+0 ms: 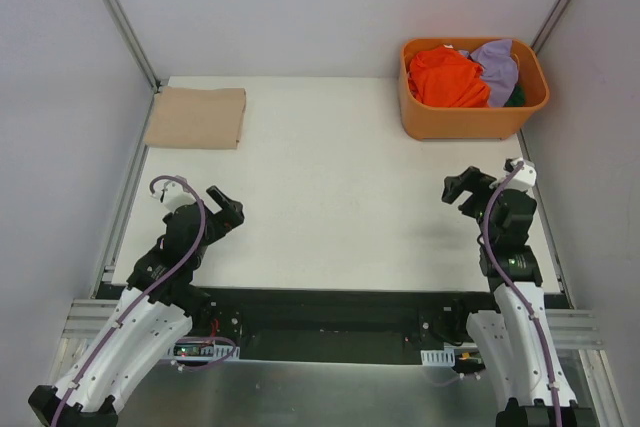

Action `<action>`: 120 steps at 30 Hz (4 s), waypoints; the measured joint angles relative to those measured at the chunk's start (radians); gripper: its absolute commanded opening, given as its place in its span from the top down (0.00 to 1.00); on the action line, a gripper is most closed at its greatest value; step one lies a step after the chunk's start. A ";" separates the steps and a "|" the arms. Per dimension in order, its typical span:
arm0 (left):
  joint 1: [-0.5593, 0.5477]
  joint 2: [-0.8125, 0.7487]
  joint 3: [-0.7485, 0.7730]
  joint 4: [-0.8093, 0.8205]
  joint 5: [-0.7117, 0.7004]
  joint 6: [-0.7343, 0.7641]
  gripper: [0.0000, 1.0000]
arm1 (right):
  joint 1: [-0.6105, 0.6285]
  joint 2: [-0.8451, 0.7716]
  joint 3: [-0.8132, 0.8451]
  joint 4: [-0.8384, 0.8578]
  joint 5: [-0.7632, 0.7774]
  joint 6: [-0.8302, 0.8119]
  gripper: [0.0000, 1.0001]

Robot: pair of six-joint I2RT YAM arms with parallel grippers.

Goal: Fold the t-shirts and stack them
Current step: Grab crumpled tshirt from bin with the right arm, then move the tshirt to the center of the board, then flatten out the tshirt

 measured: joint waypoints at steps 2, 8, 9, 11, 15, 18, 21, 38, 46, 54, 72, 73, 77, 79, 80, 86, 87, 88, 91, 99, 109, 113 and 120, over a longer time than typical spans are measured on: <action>0.000 0.000 0.000 0.000 0.000 0.000 0.01 | 0.000 0.006 0.000 0.005 -0.003 0.013 0.04; 0.000 0.041 0.003 0.010 -0.028 0.012 0.01 | 0.000 0.097 0.016 0.069 -0.119 0.012 0.04; 0.000 0.056 0.004 0.014 -0.037 0.015 0.01 | 0.000 0.138 0.044 0.059 -0.137 0.006 0.04; 0.000 0.103 0.011 0.030 -0.061 0.019 0.01 | 0.000 0.236 0.146 0.021 -0.148 0.003 0.04; 0.000 0.199 0.036 0.054 -0.105 0.033 0.01 | 0.000 0.500 0.479 -0.041 -0.140 -0.003 0.04; 0.000 0.251 0.055 0.069 -0.131 0.054 0.01 | 0.000 0.682 0.724 -0.066 -0.110 -0.016 0.04; 0.000 0.259 0.056 0.077 -0.165 0.061 0.01 | 0.000 0.836 0.908 -0.118 -0.054 -0.029 0.04; 0.000 0.209 0.049 0.119 -0.214 0.108 0.01 | 0.000 1.638 1.722 -0.430 0.252 -0.185 0.01; 0.000 0.233 0.049 0.130 -0.214 0.127 0.01 | 0.000 1.723 1.725 -0.402 0.279 -0.276 0.30; 0.000 0.244 0.049 0.137 -0.214 0.131 0.01 | 0.000 1.762 1.725 -0.357 0.217 -0.327 0.99; 0.000 0.175 0.031 0.148 -0.208 0.135 0.01 | 0.013 1.493 1.685 -0.185 -0.016 -0.217 0.99; 0.000 0.165 0.027 0.148 -0.205 0.135 0.01 | 0.021 1.461 1.680 -0.179 -0.028 -0.214 0.99; 0.000 0.125 0.016 0.148 -0.183 0.134 0.01 | 0.077 1.316 1.650 -0.169 -0.066 -0.214 0.99; 0.000 0.105 0.015 0.148 -0.174 0.133 0.01 | 0.120 1.245 1.635 -0.164 -0.084 -0.218 0.99; 0.000 0.094 0.014 0.148 -0.167 0.130 0.01 | 0.148 1.205 1.626 -0.162 -0.093 -0.224 0.99; 0.000 0.044 0.001 0.141 -0.122 0.099 0.01 | 0.369 0.963 1.536 -0.134 -0.134 -0.276 0.99; 0.000 0.036 0.001 0.138 -0.103 0.088 0.01 | 0.420 0.920 1.519 -0.127 -0.147 -0.281 0.99; 0.000 0.029 0.001 0.137 -0.090 0.079 0.01 | 0.450 0.895 1.508 -0.121 -0.157 -0.282 0.99; 0.000 -0.007 0.001 0.116 -0.047 0.043 0.01 | 0.546 0.815 1.458 -0.084 -0.205 -0.257 0.99; 0.000 -0.100 0.001 0.005 0.017 -0.044 0.01 | 0.640 0.673 1.102 0.098 -0.309 -0.129 0.80; 0.000 -0.106 0.001 -0.082 0.047 -0.109 0.01 | 0.626 0.431 0.228 -0.027 0.158 -0.076 0.04; 0.000 0.028 0.002 -0.084 0.100 -0.114 0.01 | 0.624 0.302 0.114 -0.092 0.226 -0.008 0.04; 0.000 0.234 0.002 -0.082 0.308 -0.106 0.05 | 0.624 0.143 0.025 -0.125 0.277 0.106 0.04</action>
